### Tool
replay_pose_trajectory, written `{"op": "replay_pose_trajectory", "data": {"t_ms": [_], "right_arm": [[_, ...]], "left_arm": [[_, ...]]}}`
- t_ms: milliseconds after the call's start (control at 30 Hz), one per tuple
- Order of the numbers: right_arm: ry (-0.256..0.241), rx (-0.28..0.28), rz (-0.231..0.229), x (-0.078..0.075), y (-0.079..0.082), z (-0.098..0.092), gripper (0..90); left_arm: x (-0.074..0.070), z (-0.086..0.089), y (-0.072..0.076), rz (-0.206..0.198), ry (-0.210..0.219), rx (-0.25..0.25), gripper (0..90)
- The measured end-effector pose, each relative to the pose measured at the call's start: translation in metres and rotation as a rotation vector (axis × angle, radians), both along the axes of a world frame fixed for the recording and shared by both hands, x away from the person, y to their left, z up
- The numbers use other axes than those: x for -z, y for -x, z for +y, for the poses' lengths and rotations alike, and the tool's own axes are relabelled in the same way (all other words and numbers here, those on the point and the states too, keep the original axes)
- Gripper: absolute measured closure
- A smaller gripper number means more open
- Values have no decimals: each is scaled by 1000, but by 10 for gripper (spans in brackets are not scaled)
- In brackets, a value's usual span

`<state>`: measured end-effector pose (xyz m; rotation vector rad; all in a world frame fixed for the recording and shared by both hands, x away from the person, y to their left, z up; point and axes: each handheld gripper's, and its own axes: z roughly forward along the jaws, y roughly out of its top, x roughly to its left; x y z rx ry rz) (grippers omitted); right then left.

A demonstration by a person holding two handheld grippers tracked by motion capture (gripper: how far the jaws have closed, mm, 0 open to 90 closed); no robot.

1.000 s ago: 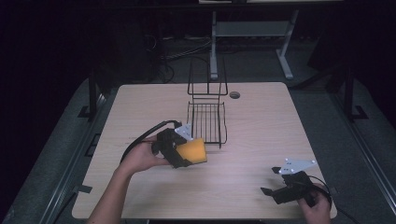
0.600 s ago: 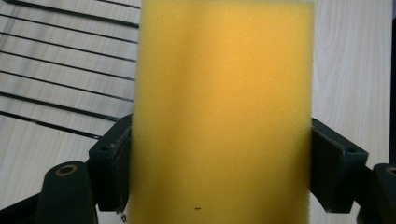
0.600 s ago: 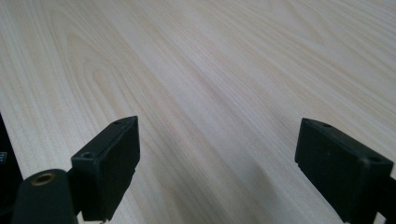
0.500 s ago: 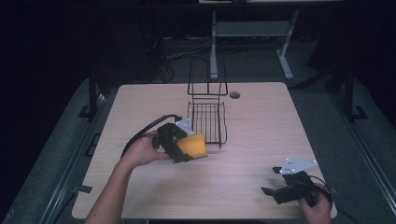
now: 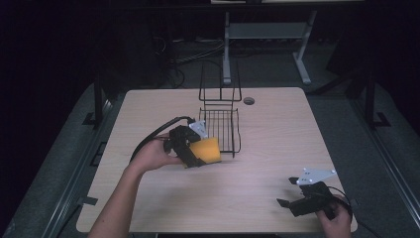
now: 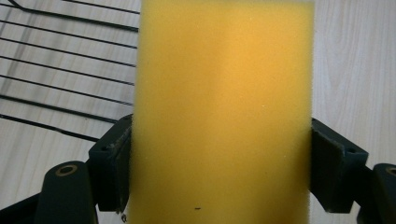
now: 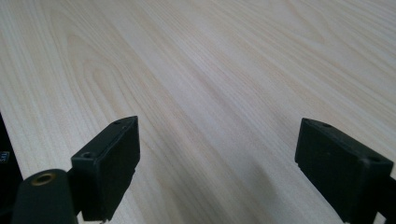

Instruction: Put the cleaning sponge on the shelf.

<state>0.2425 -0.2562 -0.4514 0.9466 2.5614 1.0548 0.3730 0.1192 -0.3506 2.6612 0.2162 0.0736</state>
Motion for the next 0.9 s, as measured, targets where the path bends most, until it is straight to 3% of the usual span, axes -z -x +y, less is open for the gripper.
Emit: {"op": "replay_pose_trajectory", "data": {"t_ms": [900], "right_arm": [[-5, 0, 7, 1, -1, -3, 137]], "left_arm": [[11, -22, -29, 23, -30, 18, 217]]}}
